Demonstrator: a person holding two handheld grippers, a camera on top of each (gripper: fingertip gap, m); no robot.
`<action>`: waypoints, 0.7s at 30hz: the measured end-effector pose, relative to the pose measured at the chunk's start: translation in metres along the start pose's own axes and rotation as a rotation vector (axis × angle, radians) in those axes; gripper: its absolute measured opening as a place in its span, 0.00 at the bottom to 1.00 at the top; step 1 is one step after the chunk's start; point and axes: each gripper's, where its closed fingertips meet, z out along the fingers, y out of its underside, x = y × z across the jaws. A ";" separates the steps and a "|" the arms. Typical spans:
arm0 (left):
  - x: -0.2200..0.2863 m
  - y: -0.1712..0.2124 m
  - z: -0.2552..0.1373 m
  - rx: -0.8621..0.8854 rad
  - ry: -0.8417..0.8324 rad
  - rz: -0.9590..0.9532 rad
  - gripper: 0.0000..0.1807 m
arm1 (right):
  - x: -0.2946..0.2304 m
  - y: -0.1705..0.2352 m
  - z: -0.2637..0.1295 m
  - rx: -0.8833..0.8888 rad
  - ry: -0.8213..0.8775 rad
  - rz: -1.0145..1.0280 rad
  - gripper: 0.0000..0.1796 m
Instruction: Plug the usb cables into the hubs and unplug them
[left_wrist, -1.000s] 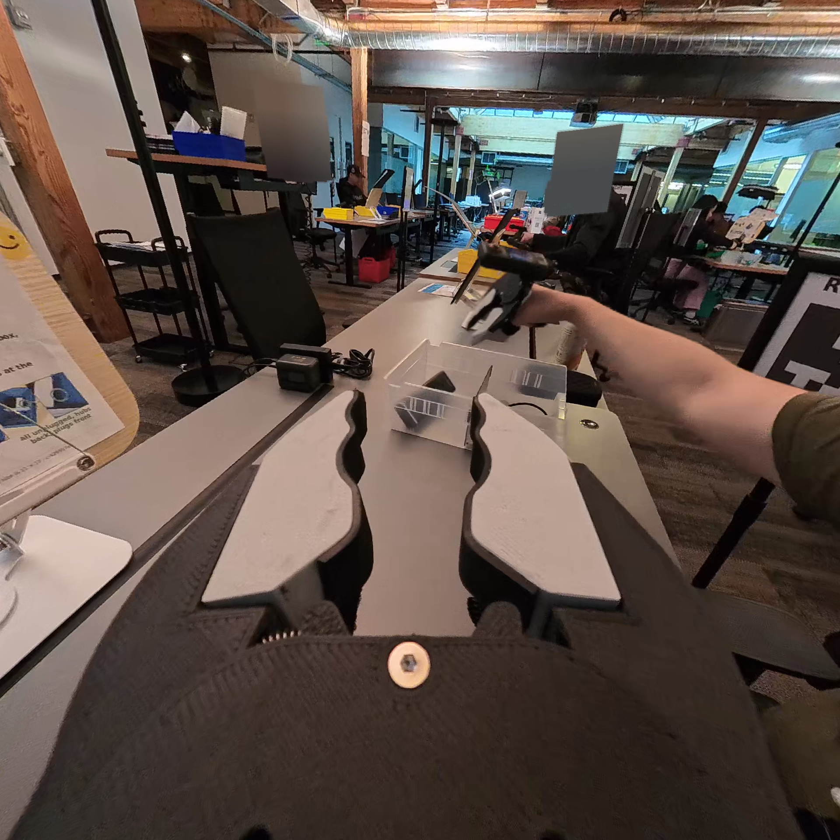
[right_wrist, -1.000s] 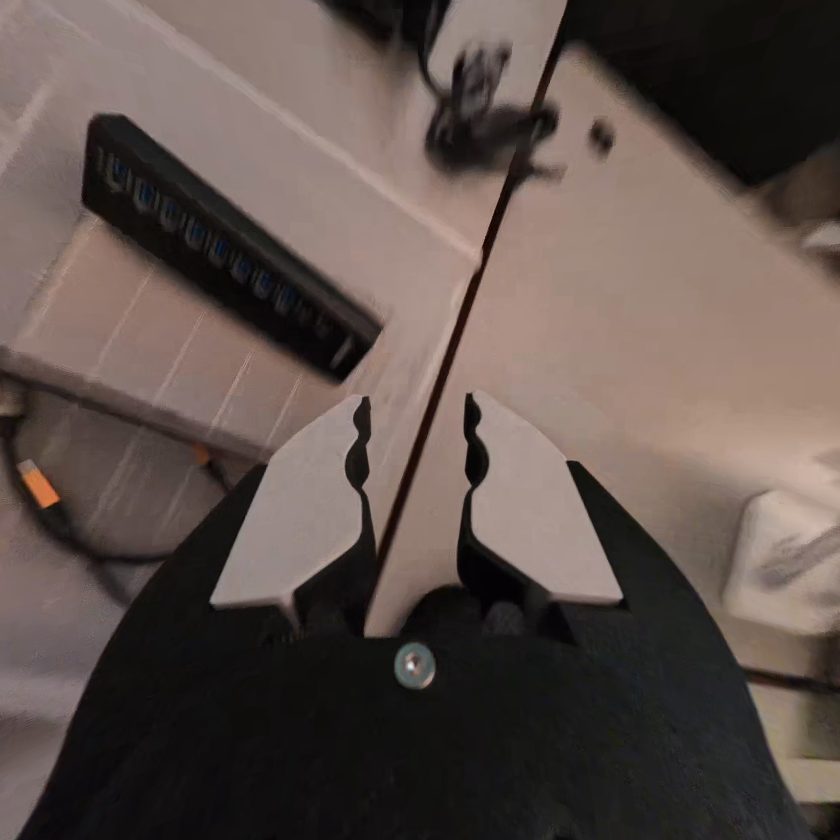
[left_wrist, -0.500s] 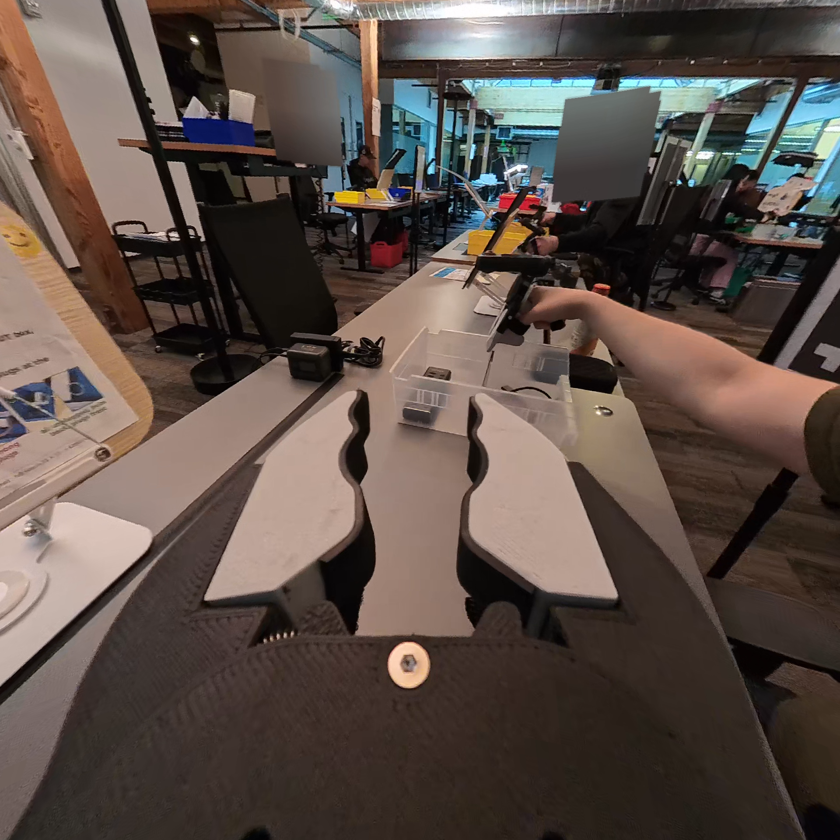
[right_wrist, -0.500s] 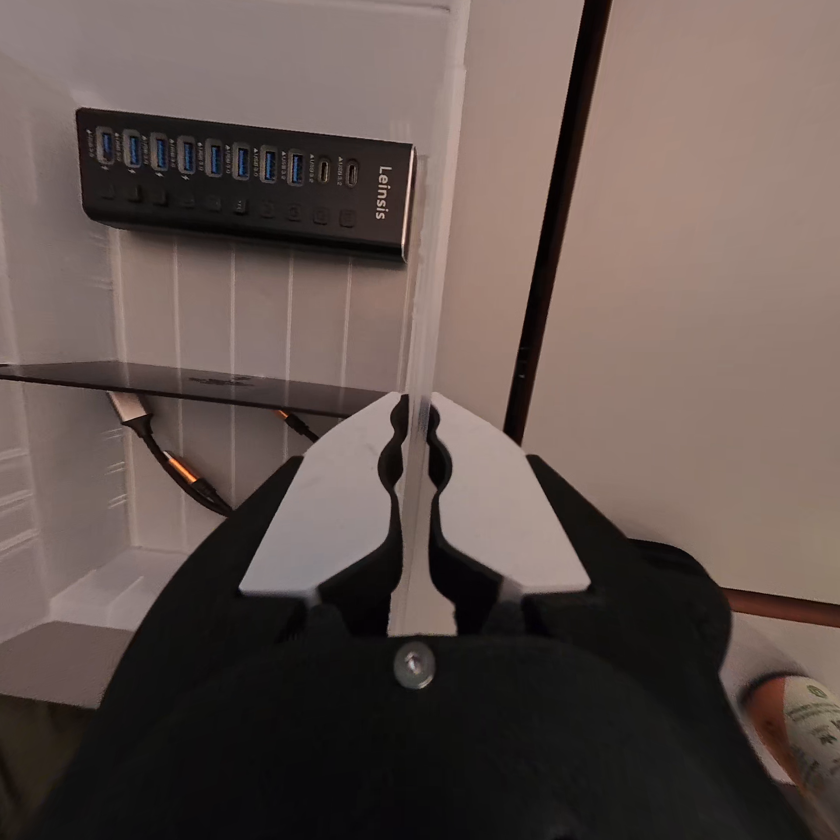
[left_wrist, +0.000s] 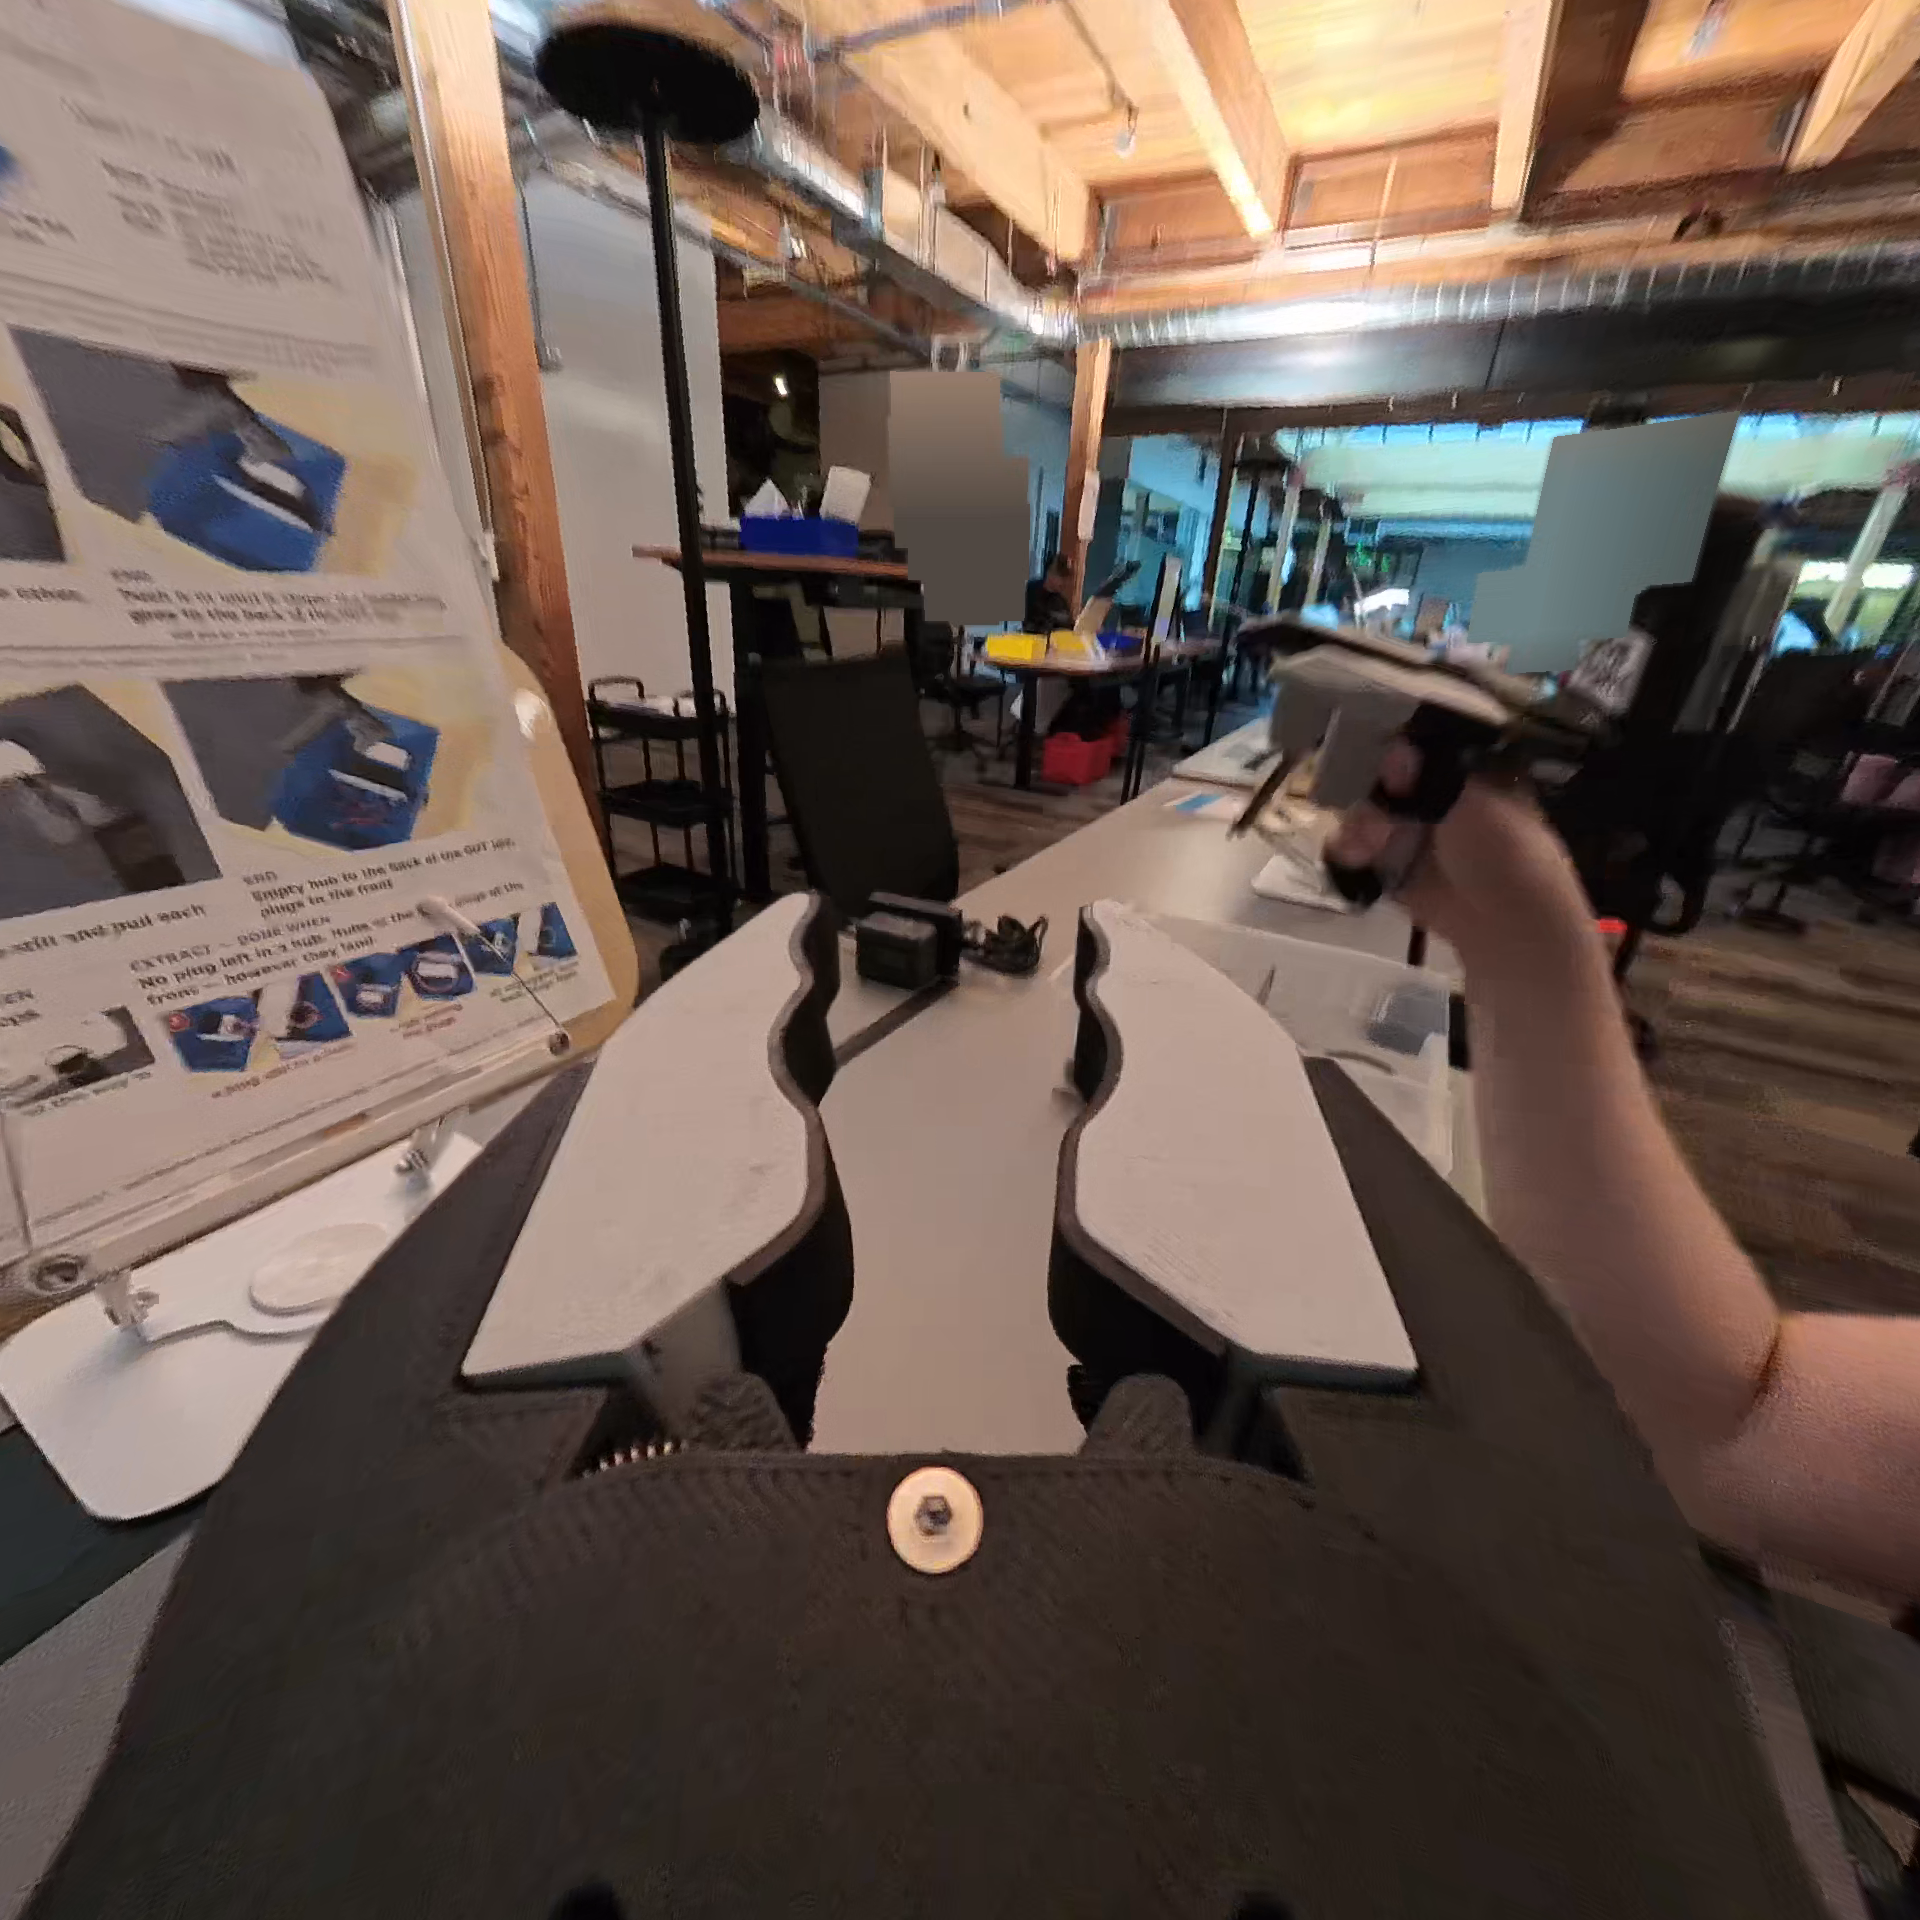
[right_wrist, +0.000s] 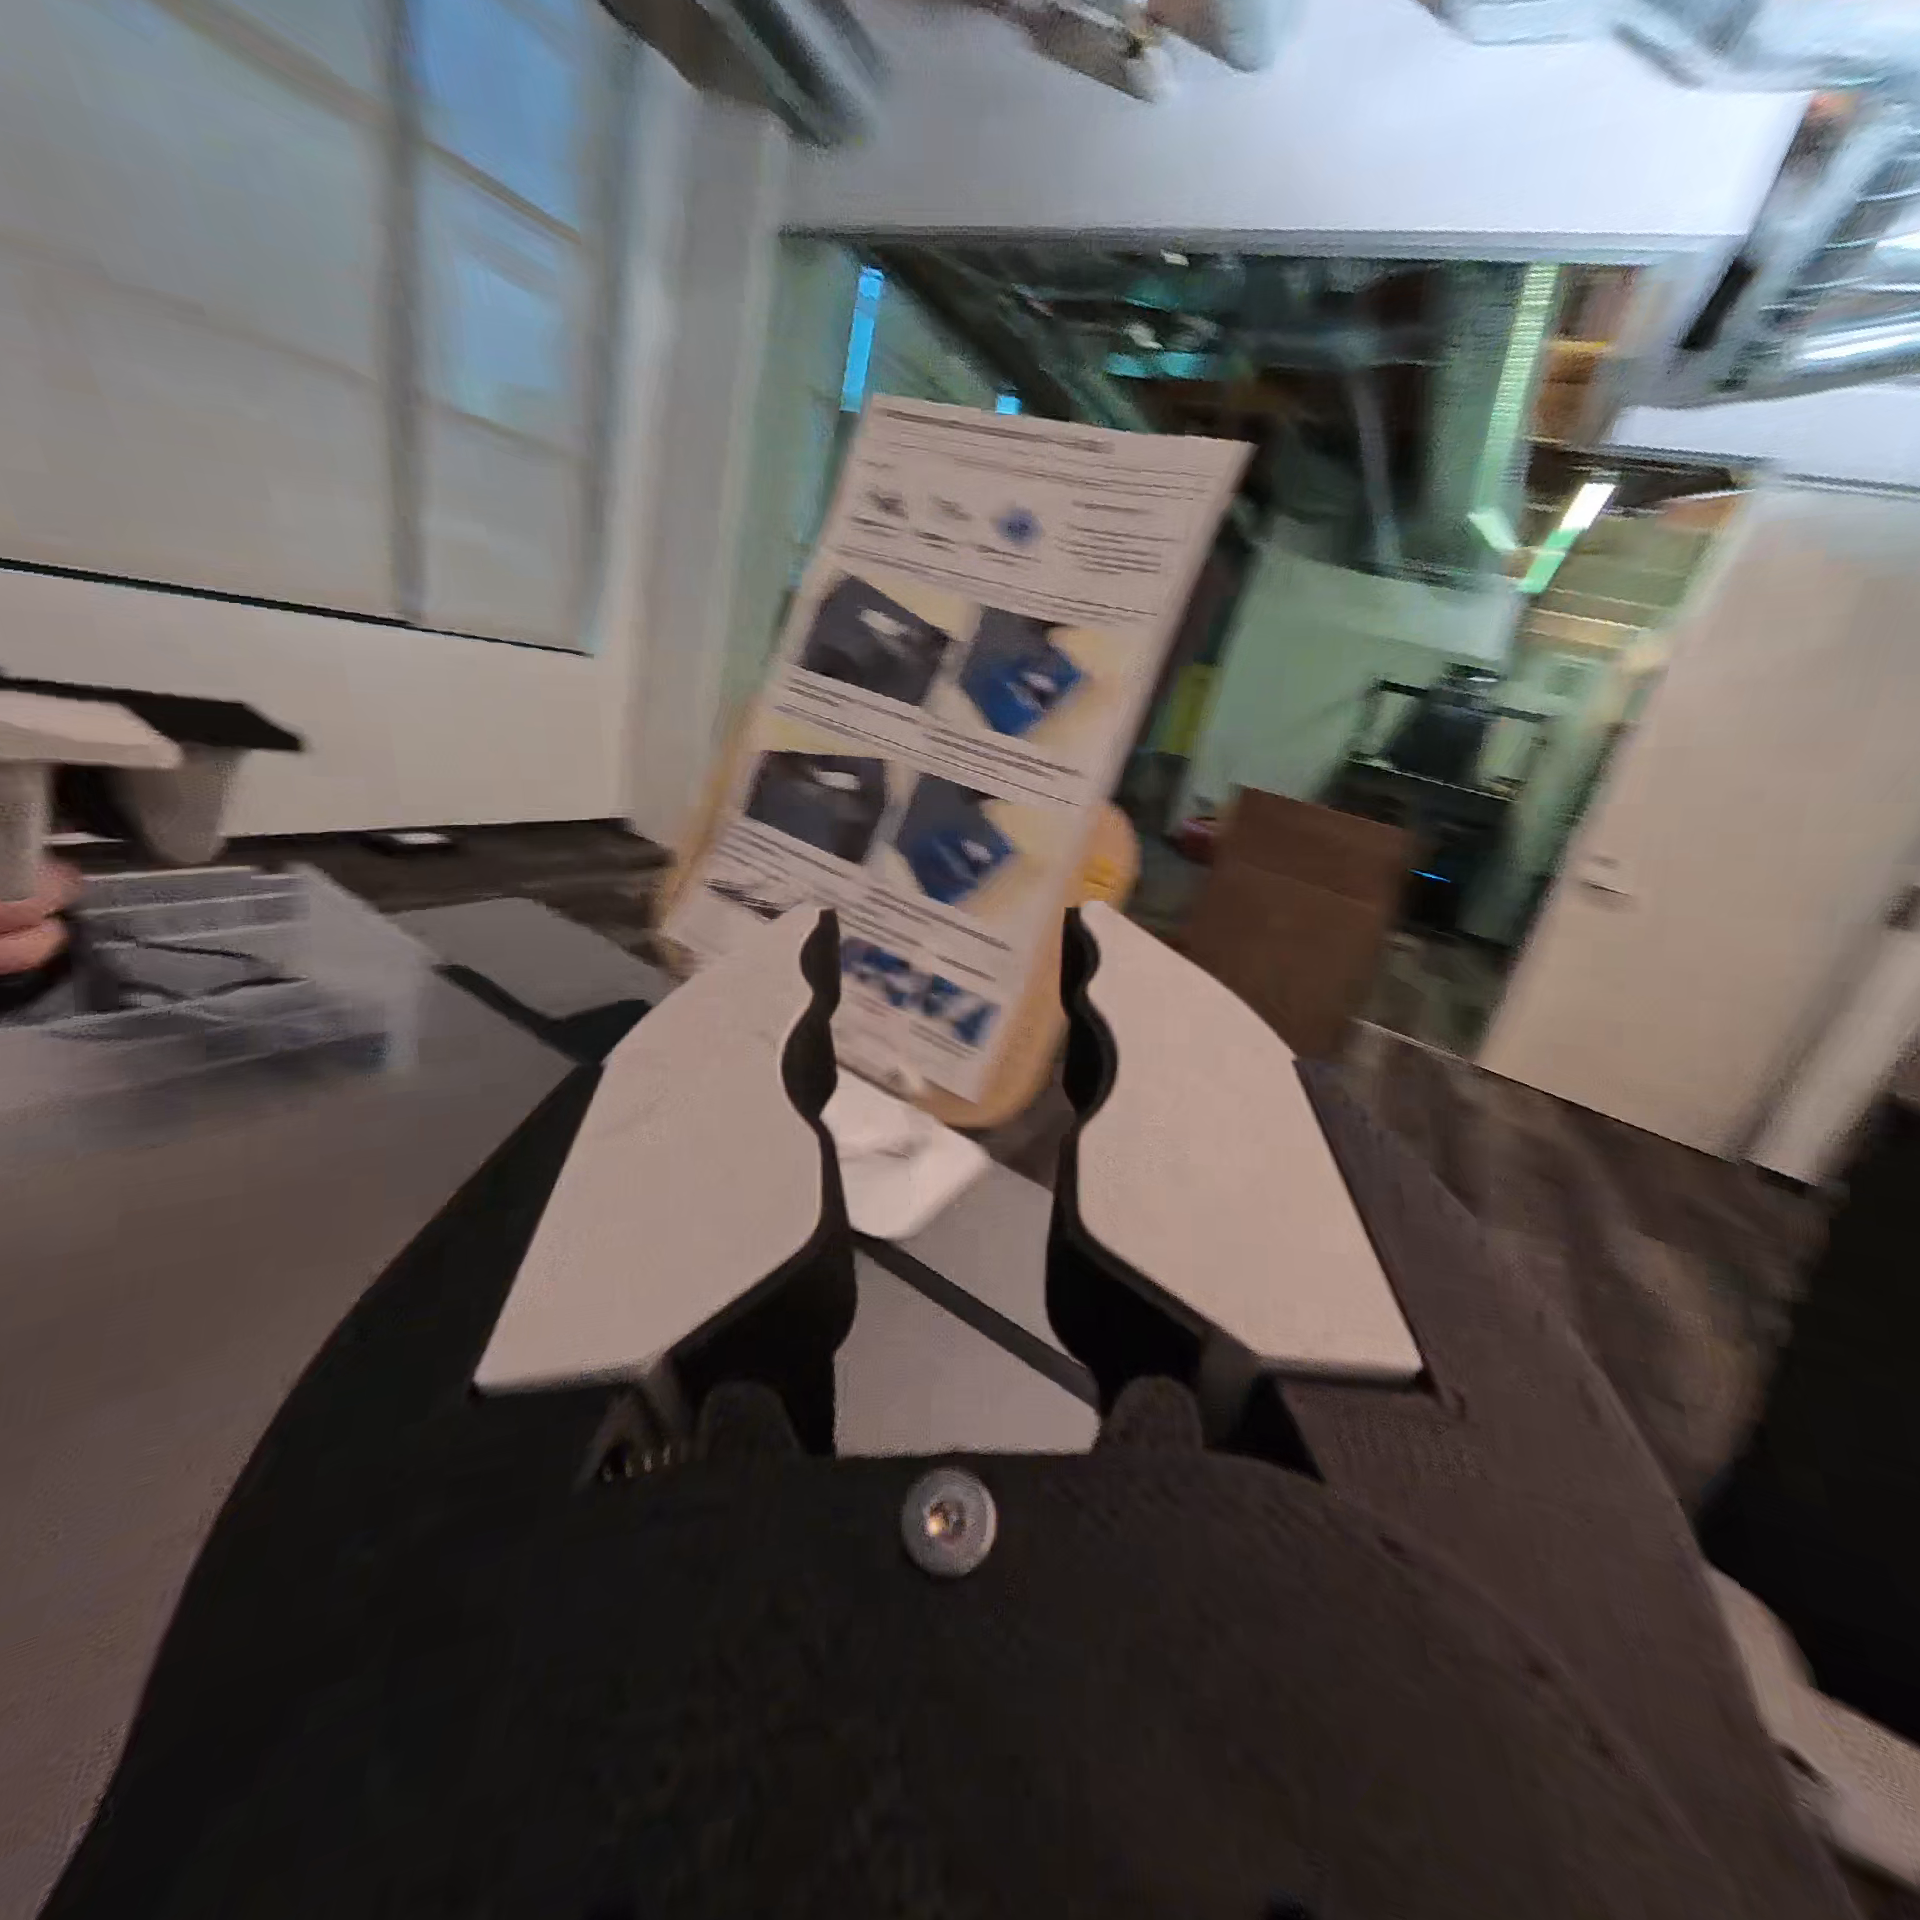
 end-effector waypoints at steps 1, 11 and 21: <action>0.000 -0.009 -0.013 0.028 -0.028 0.014 0.23 | -0.021 0.001 0.013 0.003 -0.052 0.008 0.23; -0.174 0.040 -0.144 -0.629 -0.350 0.274 0.20 | -0.065 0.049 0.068 -0.203 -0.176 -0.131 0.23; -0.297 0.177 -0.236 -1.322 -0.364 0.128 0.24 | -0.044 0.042 0.071 -0.132 -0.152 -0.008 0.22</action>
